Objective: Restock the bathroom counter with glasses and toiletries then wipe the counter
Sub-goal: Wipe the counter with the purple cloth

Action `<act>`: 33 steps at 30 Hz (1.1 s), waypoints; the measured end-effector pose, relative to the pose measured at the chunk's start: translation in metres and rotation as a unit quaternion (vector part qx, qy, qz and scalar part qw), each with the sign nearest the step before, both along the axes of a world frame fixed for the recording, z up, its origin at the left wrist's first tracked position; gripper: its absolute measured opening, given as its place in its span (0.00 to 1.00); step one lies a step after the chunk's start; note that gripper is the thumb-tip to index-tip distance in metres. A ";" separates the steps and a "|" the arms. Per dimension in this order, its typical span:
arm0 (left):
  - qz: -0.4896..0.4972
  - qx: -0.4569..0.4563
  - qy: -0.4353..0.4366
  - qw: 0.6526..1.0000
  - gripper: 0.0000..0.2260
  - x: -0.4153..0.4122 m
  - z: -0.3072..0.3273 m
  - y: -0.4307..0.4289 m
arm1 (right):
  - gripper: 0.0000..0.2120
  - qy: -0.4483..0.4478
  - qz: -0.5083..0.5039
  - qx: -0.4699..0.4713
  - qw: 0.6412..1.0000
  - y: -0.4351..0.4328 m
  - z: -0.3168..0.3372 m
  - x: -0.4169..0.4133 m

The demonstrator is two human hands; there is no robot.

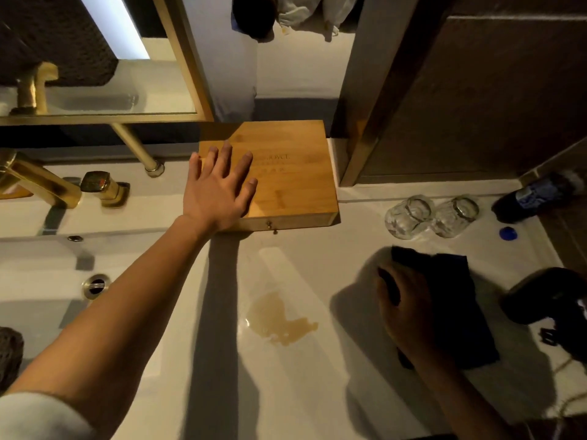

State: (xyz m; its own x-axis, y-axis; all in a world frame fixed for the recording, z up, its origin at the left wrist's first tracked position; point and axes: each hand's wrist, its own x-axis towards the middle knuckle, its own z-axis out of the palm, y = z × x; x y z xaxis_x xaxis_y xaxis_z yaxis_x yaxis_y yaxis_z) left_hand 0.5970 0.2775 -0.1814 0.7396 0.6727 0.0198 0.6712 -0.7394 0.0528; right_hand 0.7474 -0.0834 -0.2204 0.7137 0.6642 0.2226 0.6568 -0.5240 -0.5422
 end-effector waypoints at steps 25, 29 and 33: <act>0.139 -0.165 0.075 0.974 0.27 -0.309 -0.065 -0.255 | 0.36 0.010 -0.099 -0.324 0.941 -0.065 -0.036 0.024; 0.131 -0.119 0.079 0.981 0.28 -0.309 -0.072 -0.254 | 0.35 0.004 -0.096 -0.312 0.945 -0.066 -0.039 -0.002; 0.105 -0.093 0.079 0.987 0.29 -0.312 -0.079 -0.248 | 0.32 0.011 -0.100 -0.308 0.946 -0.058 -0.043 -0.022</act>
State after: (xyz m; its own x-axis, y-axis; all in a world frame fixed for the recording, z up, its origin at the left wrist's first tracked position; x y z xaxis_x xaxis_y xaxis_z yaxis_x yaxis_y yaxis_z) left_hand 0.2851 0.0297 -0.2600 0.5675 0.7925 -0.2233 0.8193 -0.5705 0.0572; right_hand 0.7254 -0.1417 -0.2631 0.8384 0.5149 -0.1787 0.5039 -0.8573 -0.1059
